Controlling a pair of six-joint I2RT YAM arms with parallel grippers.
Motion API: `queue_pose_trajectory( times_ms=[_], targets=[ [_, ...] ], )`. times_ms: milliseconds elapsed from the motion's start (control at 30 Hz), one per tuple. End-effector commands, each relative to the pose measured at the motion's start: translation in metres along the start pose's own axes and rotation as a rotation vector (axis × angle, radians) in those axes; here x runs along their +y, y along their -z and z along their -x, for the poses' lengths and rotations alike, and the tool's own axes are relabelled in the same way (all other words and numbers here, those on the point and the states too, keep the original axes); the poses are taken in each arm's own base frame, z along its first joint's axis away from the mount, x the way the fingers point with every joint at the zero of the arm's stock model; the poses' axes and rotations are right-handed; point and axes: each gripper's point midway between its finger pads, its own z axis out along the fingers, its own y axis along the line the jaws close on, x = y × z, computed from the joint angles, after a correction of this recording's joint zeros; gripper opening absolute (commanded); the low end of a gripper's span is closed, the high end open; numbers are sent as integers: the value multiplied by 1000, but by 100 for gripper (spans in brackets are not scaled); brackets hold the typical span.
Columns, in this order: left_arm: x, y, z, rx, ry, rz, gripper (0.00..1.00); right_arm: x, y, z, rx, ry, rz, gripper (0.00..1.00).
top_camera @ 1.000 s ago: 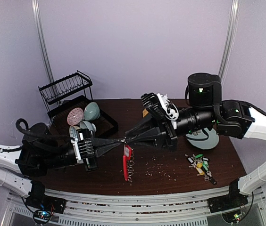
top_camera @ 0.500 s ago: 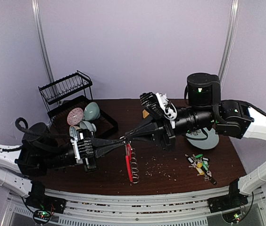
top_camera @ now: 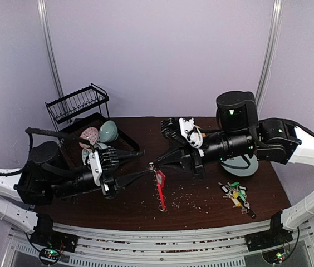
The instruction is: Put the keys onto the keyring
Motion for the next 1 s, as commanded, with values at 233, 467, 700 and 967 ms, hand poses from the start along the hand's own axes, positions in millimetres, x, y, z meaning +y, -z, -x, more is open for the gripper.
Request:
queue_pose_trajectory(
  times_ms=[233, 467, 700, 967],
  targets=[
    [10, -7, -10, 289, 136, -25, 24, -22, 7, -11, 171, 77, -145, 0],
    [11, -12, -15, 328, 157, -7, 21, -15, 6, -3, 146, 96, -127, 0],
    [9, -21, -18, 339, 150, -14, 24, -9, 4, 1, 129, 104, -107, 0],
    [13, -23, -7, 294, 148, -2, 16, -7, 3, 0, 133, 113, -103, 0]
  ],
)
